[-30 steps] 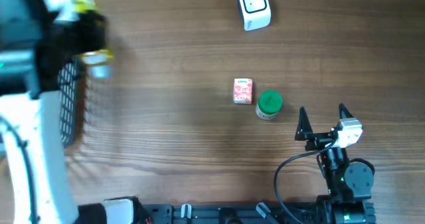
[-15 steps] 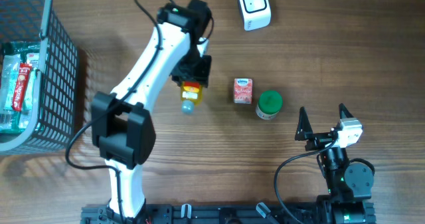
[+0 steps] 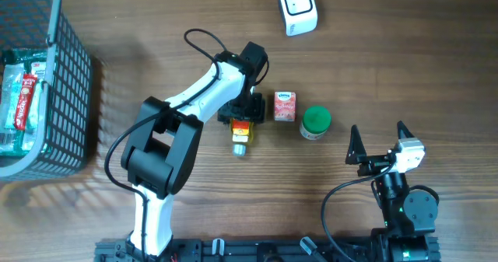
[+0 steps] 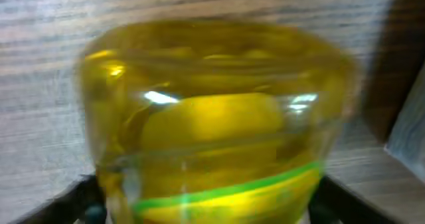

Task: Scan the item barcode
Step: 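Set the oil bottle down left of the tissue pack and release, then reach the left gripper into the basket and grasp the gloves pack and Nescafe sachet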

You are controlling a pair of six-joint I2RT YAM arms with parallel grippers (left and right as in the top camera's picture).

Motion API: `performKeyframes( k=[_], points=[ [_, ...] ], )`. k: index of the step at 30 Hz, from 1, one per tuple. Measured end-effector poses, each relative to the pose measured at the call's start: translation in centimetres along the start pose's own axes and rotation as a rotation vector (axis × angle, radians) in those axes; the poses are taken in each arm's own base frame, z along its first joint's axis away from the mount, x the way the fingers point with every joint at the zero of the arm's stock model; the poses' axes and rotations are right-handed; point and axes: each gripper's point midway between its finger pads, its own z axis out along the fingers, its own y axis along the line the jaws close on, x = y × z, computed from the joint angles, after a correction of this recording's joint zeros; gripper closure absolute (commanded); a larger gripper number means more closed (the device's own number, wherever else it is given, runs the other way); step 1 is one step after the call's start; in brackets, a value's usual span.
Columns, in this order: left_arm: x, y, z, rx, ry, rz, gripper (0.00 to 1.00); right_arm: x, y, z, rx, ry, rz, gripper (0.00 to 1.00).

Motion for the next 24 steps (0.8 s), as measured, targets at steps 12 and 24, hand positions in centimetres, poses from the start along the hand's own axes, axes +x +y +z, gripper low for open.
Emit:
performKeyframes(
  k=[12,24],
  points=[
    [-5.9,2.7,-22.9,0.148,-0.501,-0.032,0.05,0.0,0.0,0.0,0.000,0.000,0.000,0.00],
    [1.6,40.0,-43.6,-0.452,-0.991,-0.535,0.00,0.0,0.0,0.0,0.000,0.000,0.000,0.00]
  ],
)
